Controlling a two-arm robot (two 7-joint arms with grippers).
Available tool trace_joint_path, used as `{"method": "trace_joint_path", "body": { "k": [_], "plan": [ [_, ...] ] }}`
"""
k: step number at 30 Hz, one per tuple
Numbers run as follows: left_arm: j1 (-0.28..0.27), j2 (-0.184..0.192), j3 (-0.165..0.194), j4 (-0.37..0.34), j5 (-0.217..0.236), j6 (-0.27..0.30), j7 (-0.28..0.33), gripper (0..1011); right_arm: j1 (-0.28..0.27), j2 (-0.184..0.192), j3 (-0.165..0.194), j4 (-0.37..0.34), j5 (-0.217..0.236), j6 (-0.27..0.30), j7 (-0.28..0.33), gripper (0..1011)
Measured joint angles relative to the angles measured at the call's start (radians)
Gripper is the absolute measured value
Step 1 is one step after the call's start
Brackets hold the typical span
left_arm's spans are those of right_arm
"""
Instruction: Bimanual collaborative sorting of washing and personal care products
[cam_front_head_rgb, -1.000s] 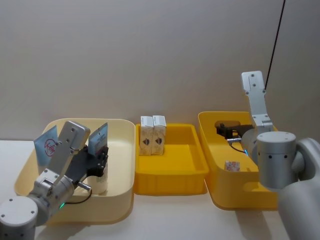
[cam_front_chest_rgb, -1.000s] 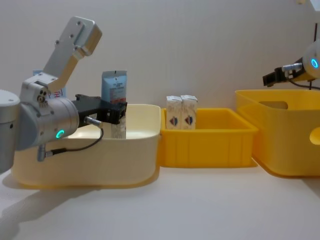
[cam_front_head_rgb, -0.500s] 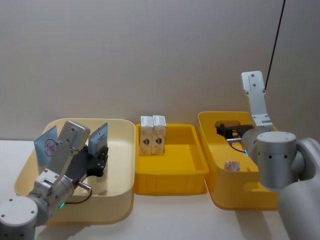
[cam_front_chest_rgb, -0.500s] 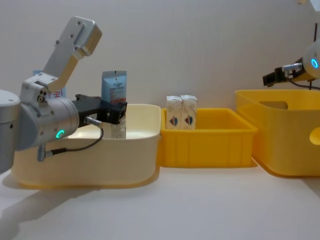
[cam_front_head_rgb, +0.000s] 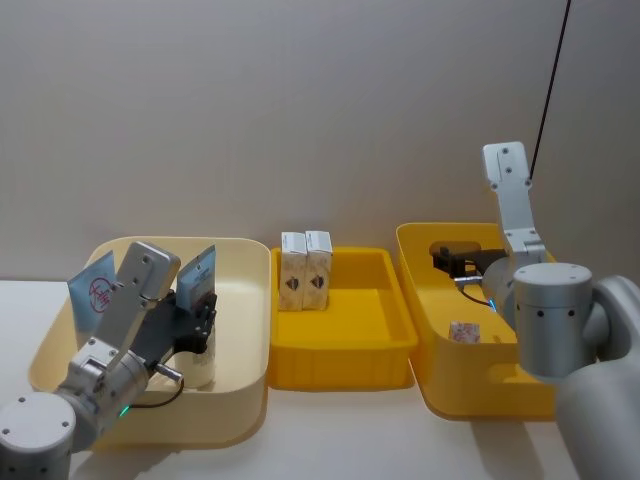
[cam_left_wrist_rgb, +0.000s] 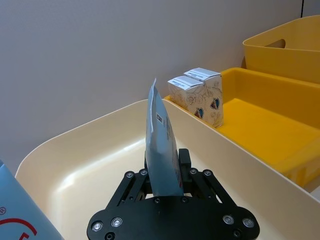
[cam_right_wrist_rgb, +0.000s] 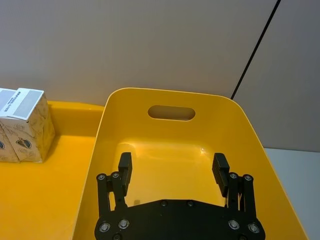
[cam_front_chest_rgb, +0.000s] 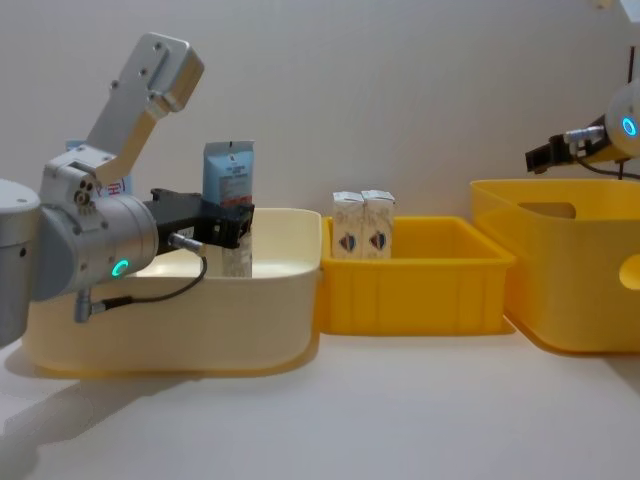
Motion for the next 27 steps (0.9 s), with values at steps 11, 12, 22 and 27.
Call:
{"method": "trace_joint_path", "body": {
  "k": [11,12,22,27],
  "plan": [
    [0.000,0.000,0.000,0.000,0.000,0.000,-0.001,272,0.000,0.000,0.000,0.000,0.000,0.000,0.000,1001],
    [-0.001,0.000,0.000,0.002,0.000,-0.001,-0.001,272,0.000,0.000,0.000,0.000,0.000,0.000,0.000,1001],
    [-0.049,-0.011,0.001,0.055,0.000,-0.050,-0.048,272,0.000,0.000,0.000,0.000,0.000,0.000,0.000,1001],
    [-0.078,-0.017,0.001,0.064,0.000,-0.085,-0.070,272,0.000,0.000,0.000,0.000,0.000,0.000,0.000,1001]
  ]
}}
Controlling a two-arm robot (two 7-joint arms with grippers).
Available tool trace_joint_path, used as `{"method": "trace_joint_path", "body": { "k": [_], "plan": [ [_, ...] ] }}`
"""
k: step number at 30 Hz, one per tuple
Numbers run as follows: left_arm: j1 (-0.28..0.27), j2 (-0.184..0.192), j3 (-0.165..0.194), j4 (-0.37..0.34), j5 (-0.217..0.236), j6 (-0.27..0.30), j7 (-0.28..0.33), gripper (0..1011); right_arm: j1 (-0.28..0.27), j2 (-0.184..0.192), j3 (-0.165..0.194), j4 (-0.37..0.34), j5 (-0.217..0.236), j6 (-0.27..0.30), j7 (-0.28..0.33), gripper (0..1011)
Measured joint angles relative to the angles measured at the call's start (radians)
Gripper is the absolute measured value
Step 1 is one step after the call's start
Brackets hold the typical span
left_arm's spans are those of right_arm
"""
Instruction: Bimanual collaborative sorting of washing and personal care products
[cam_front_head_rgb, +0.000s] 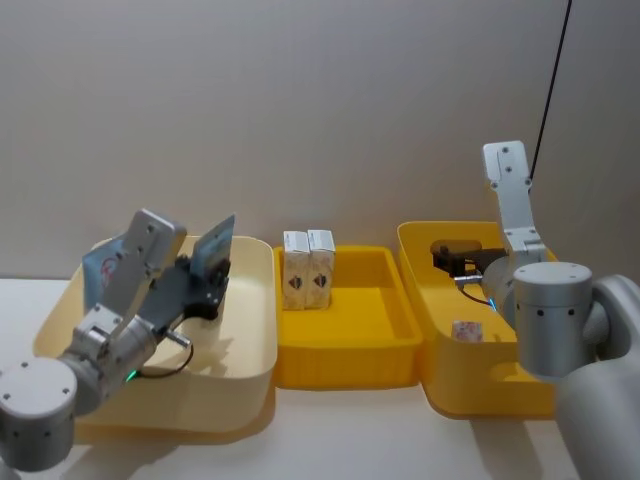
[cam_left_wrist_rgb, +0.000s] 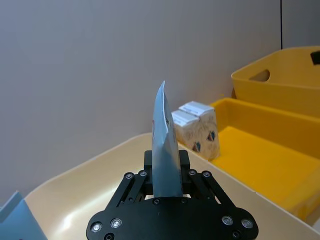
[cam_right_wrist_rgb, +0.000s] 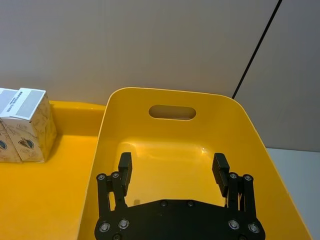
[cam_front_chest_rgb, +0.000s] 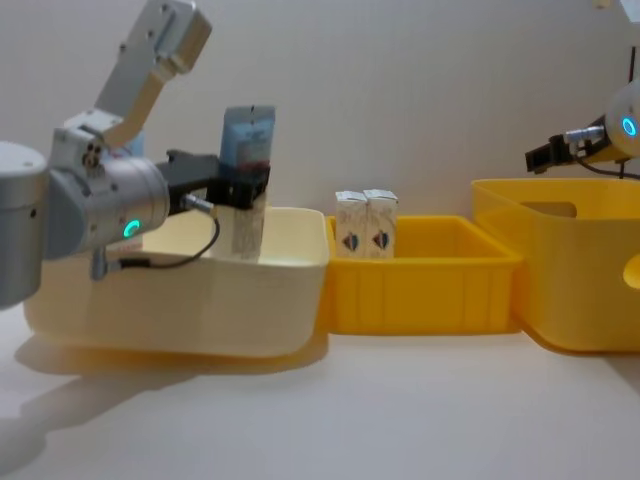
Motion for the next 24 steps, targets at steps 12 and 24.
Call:
{"method": "trace_joint_path", "body": {
  "k": [12,24],
  "plan": [
    [-0.030,-0.002,-0.005,-0.067,0.027,-0.051,0.000,272,0.000,0.000,0.000,0.000,0.000,0.000,0.000,1001],
    [-0.030,0.004,-0.019,-0.188,0.049,-0.043,0.016,271,0.000,0.000,0.000,0.000,0.000,0.000,0.000,1001]
  ]
}}
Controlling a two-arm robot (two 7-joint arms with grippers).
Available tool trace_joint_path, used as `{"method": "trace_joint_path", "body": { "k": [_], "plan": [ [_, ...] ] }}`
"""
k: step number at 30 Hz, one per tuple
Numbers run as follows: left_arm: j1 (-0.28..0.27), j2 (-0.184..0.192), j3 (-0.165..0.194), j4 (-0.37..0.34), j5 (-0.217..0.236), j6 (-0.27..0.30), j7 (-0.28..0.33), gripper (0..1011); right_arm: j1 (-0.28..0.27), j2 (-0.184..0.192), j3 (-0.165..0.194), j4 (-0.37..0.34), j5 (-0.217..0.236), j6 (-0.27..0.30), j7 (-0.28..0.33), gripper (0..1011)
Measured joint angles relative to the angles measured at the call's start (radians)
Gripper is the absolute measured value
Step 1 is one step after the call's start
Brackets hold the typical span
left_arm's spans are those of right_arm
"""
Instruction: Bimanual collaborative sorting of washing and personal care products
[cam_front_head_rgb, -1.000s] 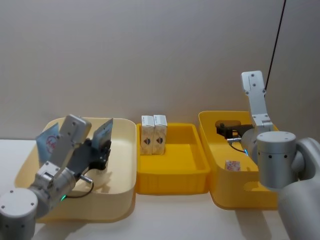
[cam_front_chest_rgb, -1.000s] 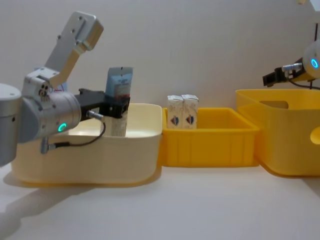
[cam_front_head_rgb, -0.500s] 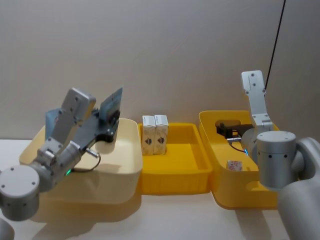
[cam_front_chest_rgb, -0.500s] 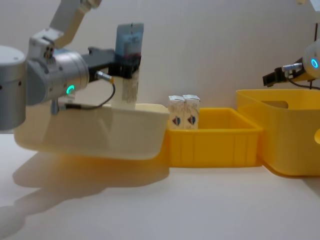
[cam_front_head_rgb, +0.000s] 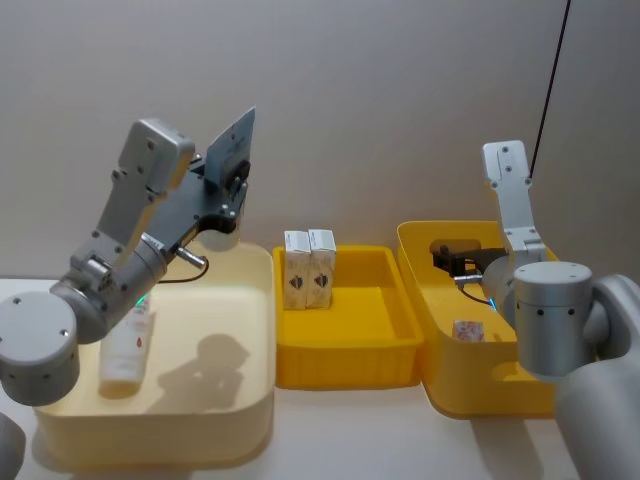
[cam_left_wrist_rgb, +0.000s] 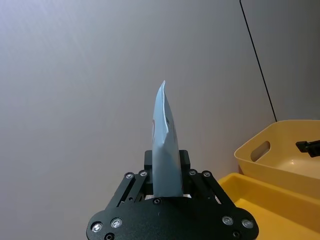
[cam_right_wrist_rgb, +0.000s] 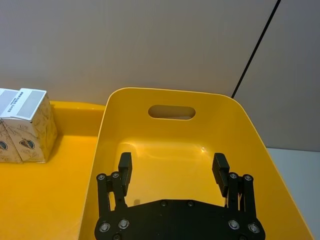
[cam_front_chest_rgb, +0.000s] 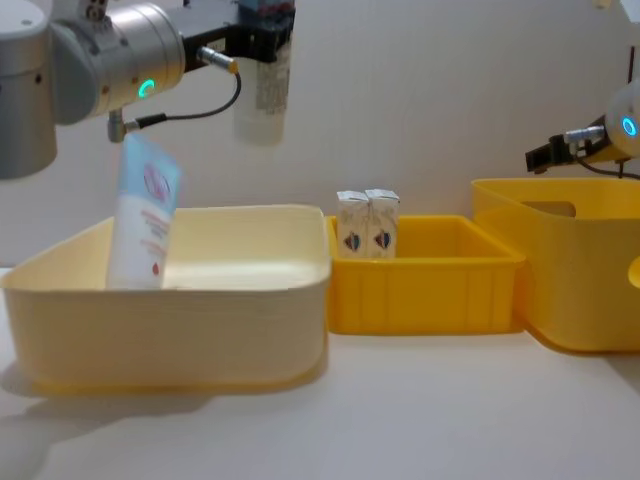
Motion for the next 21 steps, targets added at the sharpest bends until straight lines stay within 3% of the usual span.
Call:
{"method": "trace_joint_path", "body": {
  "k": [21],
  "plan": [
    [0.019,-0.004,-0.016,-0.058,-0.015,0.064,-0.039,272,0.000,0.000,0.000,0.000,0.000,0.000,0.000,1001]
  ]
}}
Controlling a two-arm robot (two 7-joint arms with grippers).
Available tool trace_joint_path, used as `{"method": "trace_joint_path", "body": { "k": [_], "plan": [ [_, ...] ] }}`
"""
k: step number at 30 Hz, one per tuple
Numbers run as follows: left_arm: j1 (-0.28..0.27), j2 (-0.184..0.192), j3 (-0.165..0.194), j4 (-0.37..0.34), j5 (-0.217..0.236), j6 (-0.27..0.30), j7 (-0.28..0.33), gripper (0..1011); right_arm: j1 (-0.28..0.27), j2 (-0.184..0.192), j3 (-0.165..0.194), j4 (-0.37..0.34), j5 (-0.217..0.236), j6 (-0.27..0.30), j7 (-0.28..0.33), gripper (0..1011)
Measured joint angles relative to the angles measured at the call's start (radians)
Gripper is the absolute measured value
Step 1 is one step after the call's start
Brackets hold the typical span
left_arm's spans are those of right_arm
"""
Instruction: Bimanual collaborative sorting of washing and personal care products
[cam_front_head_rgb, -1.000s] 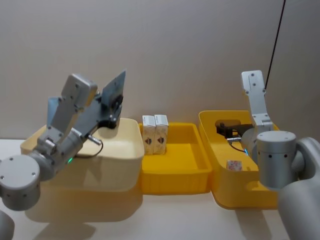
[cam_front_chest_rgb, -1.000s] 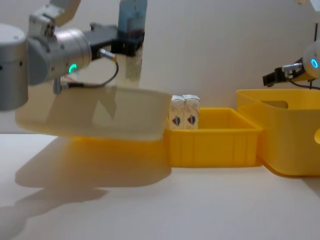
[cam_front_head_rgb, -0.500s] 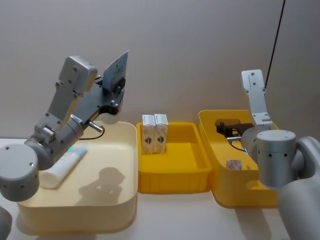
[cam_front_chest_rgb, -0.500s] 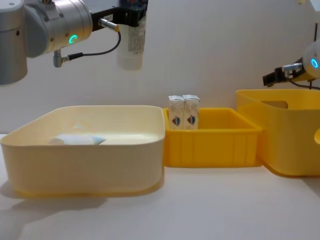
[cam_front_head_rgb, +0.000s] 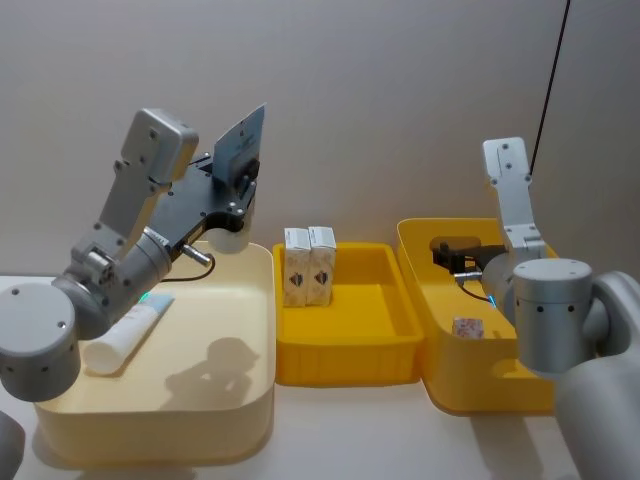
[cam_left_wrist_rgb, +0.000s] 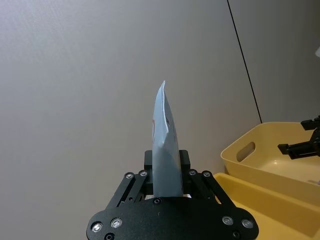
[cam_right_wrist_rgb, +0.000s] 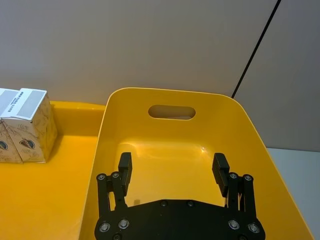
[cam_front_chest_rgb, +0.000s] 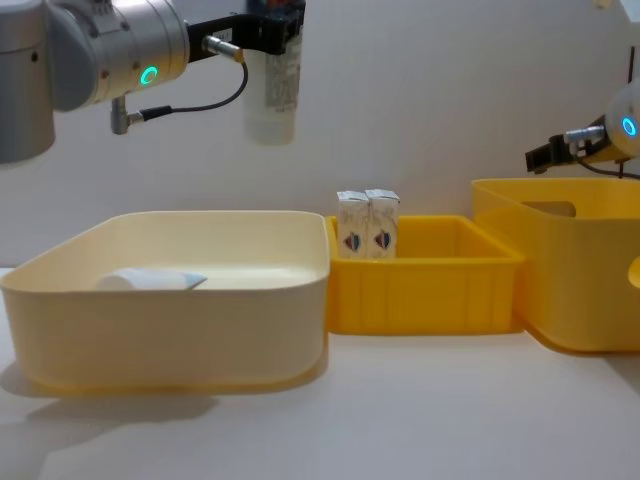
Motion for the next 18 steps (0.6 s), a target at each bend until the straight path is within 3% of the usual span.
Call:
{"method": "trace_joint_path", "body": {
  "k": [12,18],
  "plan": [
    [-0.031,-0.014,-0.007,0.051,-0.049,-0.005,-0.076,272,0.002,0.005,-0.015,0.004,-0.008,-0.033,0.018,1001],
    [-0.061,-0.029,-0.006,0.100,-0.079,-0.014,-0.117,272,-0.003,0.022,-0.038,-0.011,-0.013,-0.069,0.068,1001]
  ]
}}
